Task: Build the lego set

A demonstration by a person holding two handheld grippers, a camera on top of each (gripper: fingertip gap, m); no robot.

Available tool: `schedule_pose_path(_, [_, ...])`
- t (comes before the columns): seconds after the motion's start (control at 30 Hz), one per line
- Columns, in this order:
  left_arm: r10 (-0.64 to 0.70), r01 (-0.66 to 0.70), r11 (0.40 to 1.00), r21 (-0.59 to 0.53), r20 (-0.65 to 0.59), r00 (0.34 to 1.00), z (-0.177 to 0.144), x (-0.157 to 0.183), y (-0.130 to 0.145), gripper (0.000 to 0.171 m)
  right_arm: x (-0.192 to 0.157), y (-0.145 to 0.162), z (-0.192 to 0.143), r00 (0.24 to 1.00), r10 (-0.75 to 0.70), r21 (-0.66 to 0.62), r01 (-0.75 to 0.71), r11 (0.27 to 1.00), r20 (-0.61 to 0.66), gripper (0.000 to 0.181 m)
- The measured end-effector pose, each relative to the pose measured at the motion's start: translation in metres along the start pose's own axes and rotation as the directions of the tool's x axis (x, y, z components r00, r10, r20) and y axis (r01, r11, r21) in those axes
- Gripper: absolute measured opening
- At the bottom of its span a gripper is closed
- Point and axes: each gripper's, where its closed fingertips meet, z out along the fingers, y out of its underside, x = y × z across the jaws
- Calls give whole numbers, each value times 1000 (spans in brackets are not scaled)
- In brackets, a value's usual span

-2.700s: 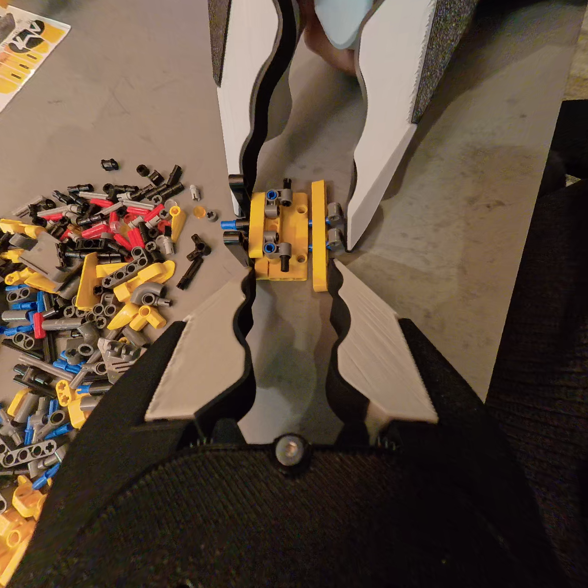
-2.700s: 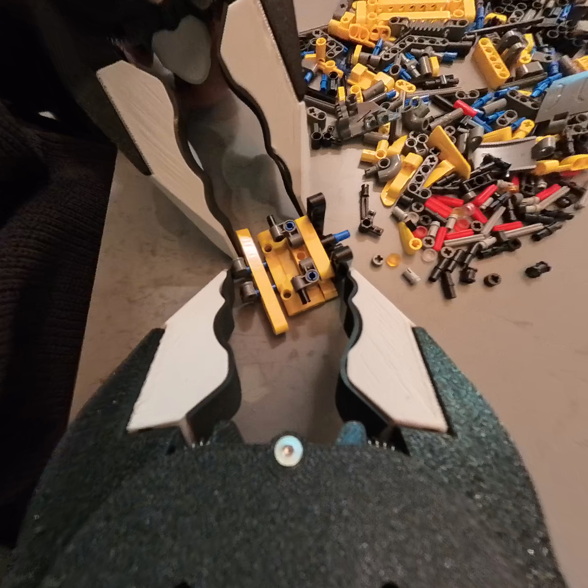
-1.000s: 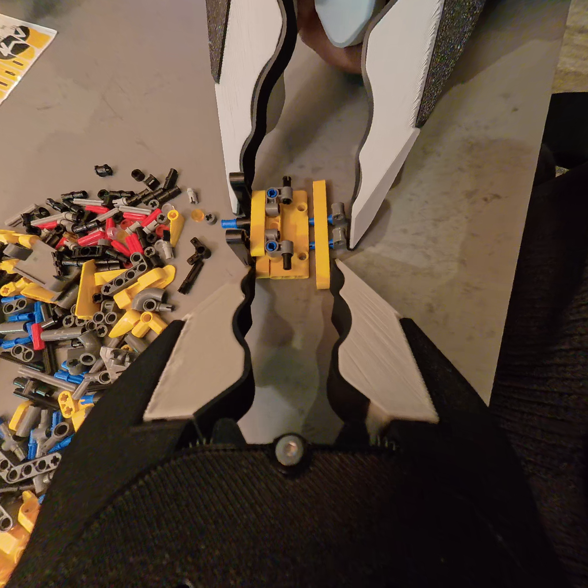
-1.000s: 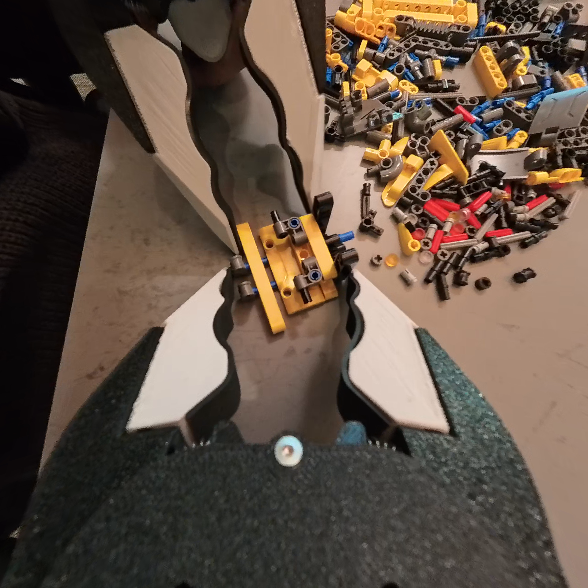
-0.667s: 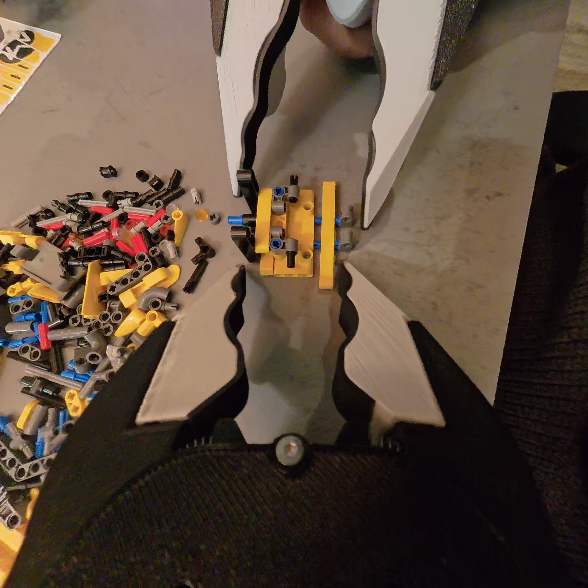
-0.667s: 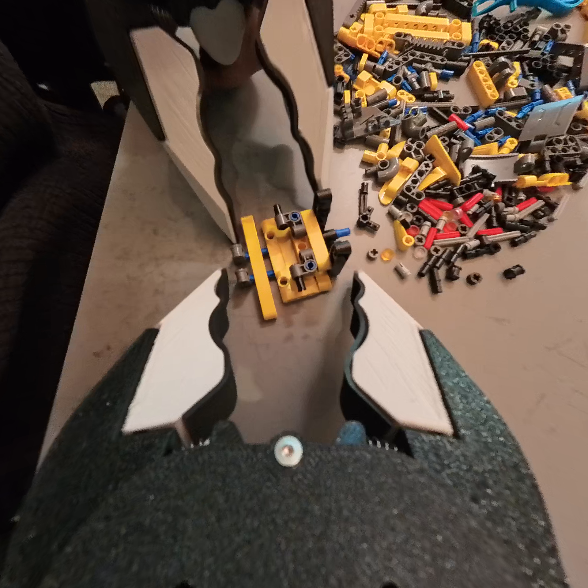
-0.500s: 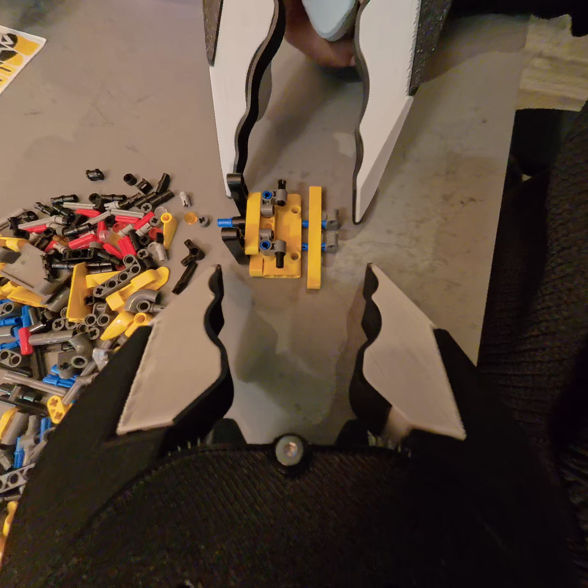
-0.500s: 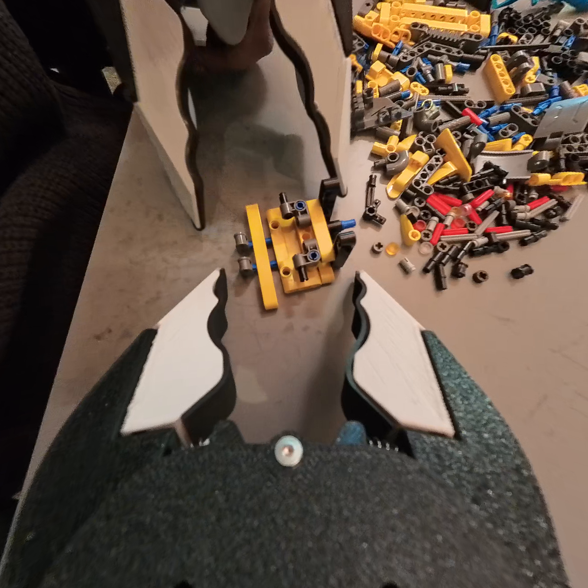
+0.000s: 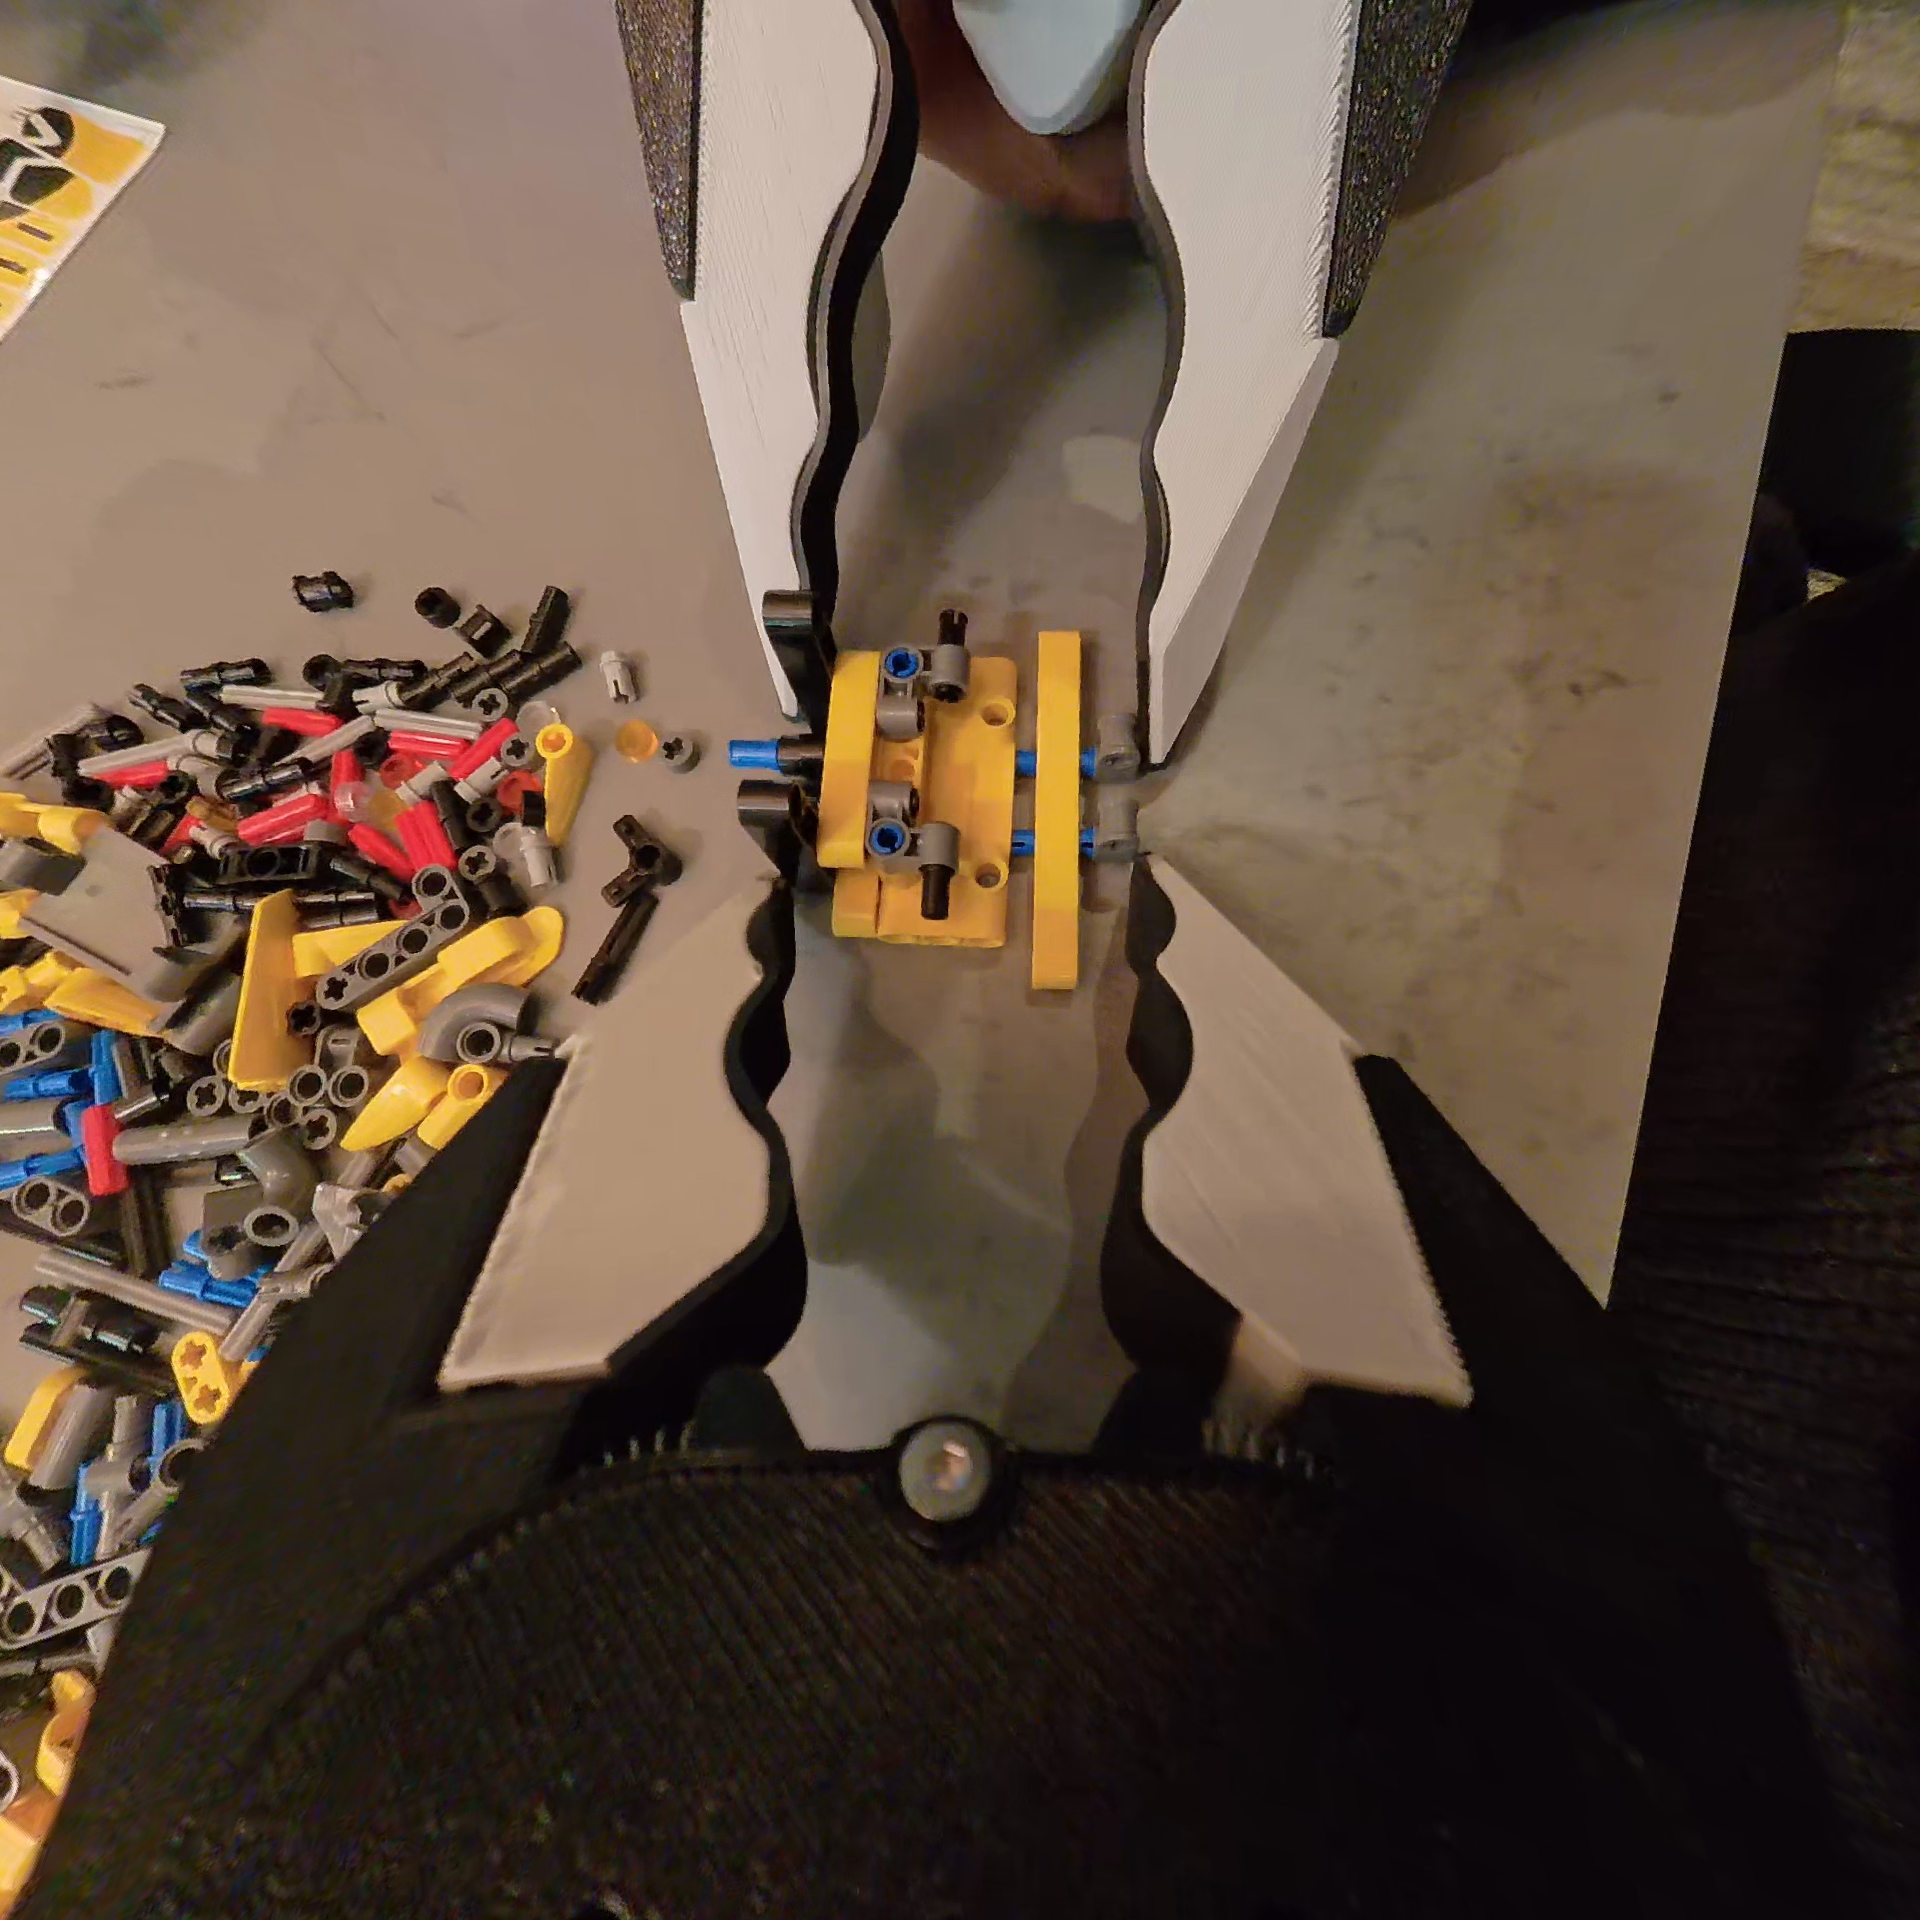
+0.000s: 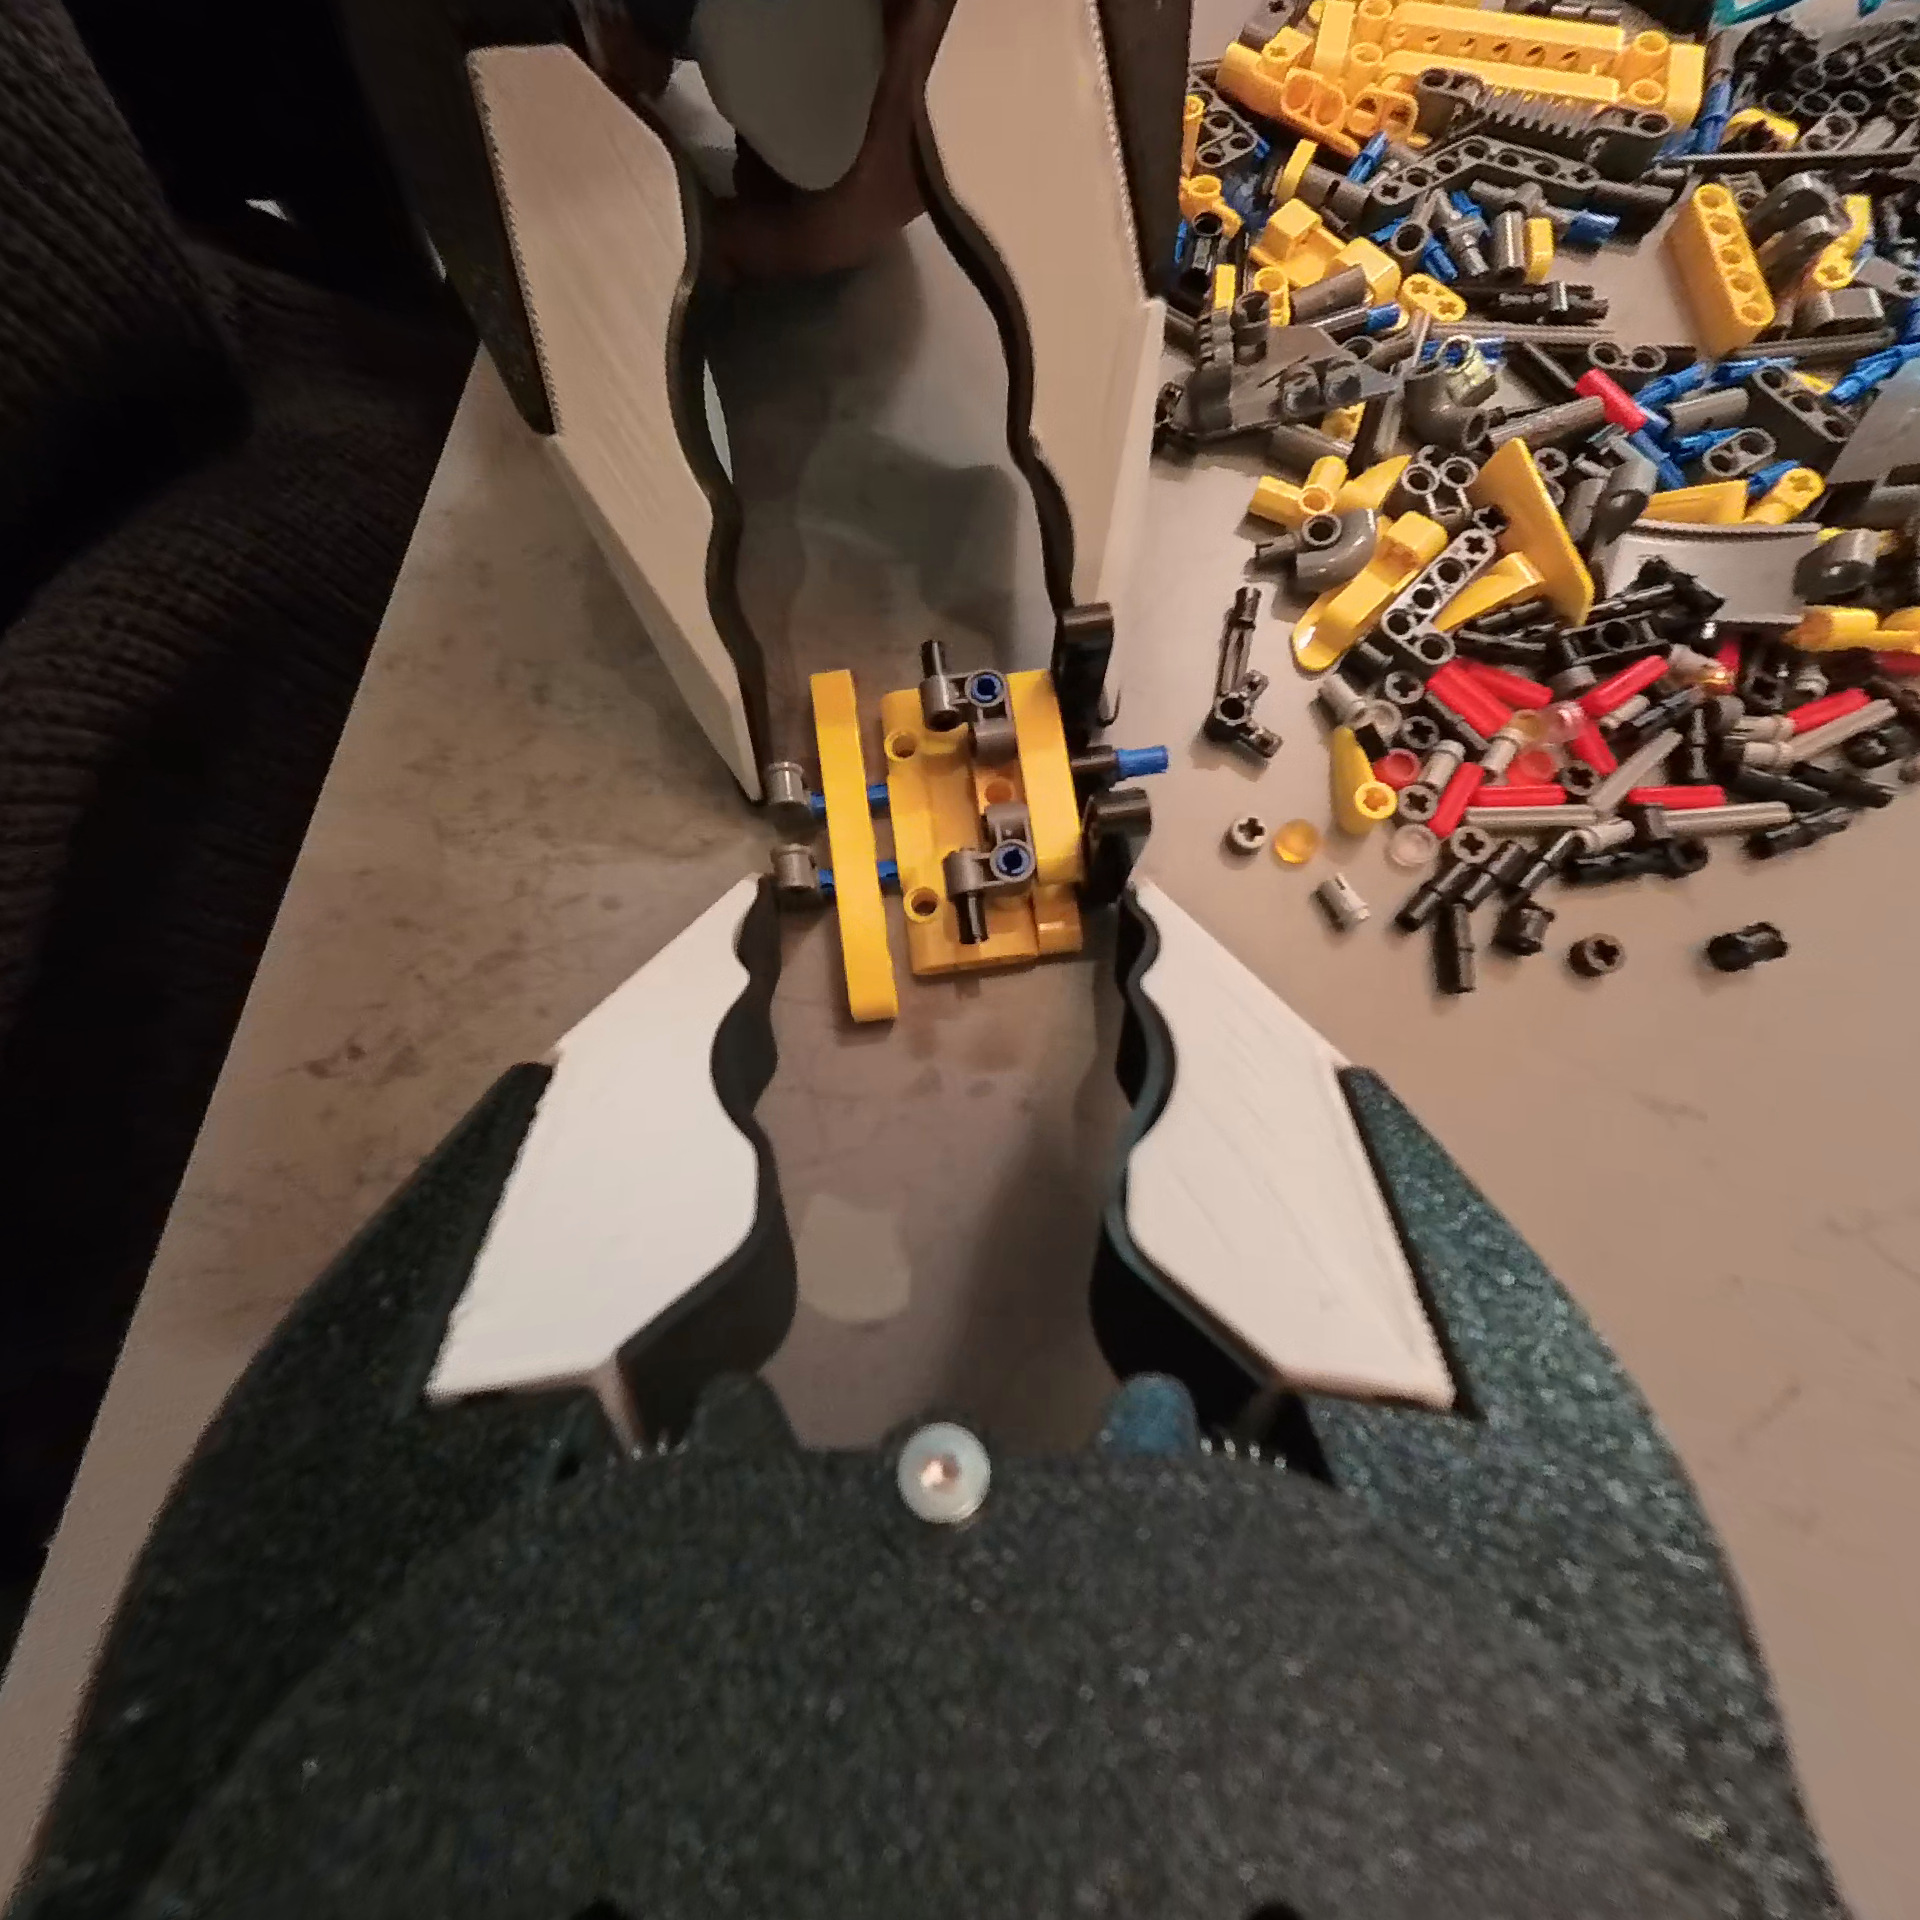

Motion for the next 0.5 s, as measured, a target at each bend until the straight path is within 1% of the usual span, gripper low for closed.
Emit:
schedule_pose_path(0.23, [-52,53,999,10,-48,997,-1,0,-1,61,0,-2,-1,997,65,15,-65,998,31,63])
schedule_pose_path(0.4, [-55,56,998,12,-59,997,-2,1,-2,61,1,-2,-2,993,109,22,-110,994,46,63])
schedule_pose_path(0.5, [-60,61,998,9,-64,996,-1,1,-1,61,1,-2,-2,993,108,21,-109,994,43,63])
